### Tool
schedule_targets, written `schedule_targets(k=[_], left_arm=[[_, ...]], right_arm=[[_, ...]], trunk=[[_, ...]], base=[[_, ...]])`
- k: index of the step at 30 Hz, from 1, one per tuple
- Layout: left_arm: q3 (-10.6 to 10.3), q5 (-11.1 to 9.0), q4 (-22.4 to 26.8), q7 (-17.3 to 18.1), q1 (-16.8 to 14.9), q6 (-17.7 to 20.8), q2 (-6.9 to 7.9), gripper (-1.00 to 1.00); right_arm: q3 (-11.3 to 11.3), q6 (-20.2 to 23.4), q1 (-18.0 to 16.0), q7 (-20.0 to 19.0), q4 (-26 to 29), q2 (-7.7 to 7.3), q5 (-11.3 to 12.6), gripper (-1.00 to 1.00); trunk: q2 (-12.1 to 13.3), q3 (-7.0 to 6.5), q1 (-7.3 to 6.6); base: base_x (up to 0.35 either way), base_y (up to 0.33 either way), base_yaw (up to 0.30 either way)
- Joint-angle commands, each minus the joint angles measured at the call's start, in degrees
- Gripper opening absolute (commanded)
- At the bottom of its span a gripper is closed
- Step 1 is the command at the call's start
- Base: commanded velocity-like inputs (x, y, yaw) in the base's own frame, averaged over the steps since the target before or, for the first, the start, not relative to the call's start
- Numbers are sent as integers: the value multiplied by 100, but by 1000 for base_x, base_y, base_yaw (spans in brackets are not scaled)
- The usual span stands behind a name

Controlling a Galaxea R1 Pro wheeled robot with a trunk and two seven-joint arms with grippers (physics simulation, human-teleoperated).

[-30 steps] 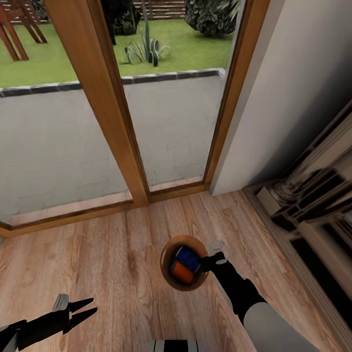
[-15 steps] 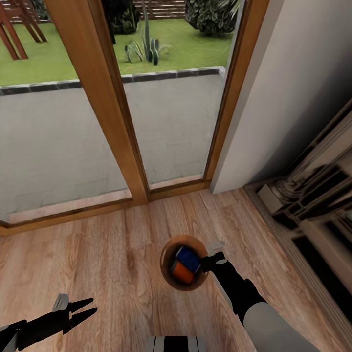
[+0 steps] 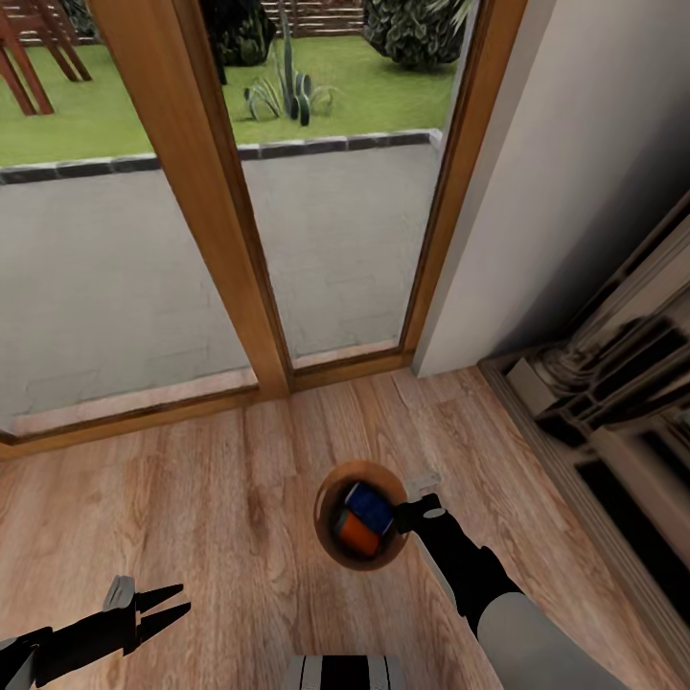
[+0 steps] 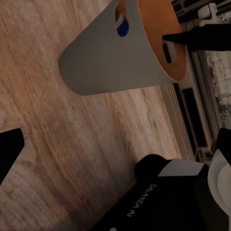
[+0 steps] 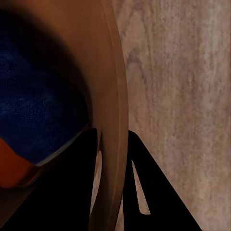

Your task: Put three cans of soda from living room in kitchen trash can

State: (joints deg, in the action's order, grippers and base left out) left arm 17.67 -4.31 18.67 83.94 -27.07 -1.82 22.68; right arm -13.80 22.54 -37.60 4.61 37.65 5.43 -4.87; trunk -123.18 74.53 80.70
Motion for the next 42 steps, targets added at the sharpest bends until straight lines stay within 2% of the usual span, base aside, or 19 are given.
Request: schedule_targets(k=[1,5,11,17,21,26,31,42], left_arm=[[0,0,-1,0,0,1,0,100],[0,0,-1,0,0,1,0,100],[0,0,-3,0,0,2,0,100],[1,0,0,0,0,5,0,100],[1,2,-2,0,0,5,0,100],[4,1,-2,0,0,6,0,100],[4,0,-2,0,0,6,0,100],[2,1,0,0,0,6,0,100]], right_arm=[[0,-4,-2,-27,6,2,31,-100],[0,-4,-2,-26,6,2,30,-100],[0,-4,-2,-28,6,2,32,-100],[0,-4,-2,-28,6,2,33,-100],[0,-4,-2,-26,6,2,32,-100],[0,-4,-2,-29,6,2,30,-100],[0,-4,-2,-30,6,2,32,-100],[0,-4,-2,-28,6,2,30,-100]], trunk=[[0,0,0],[0,0,0],[-241,107,131],[-241,107,131],[-401,179,219],[-401,179,219],[-602,269,329],[-642,287,351]], base=[[0,0,0],[0,0,0],[0,0,0],[0,0,0],[0,0,0],[0,0,0],[0,0,0],[0,0,0]])
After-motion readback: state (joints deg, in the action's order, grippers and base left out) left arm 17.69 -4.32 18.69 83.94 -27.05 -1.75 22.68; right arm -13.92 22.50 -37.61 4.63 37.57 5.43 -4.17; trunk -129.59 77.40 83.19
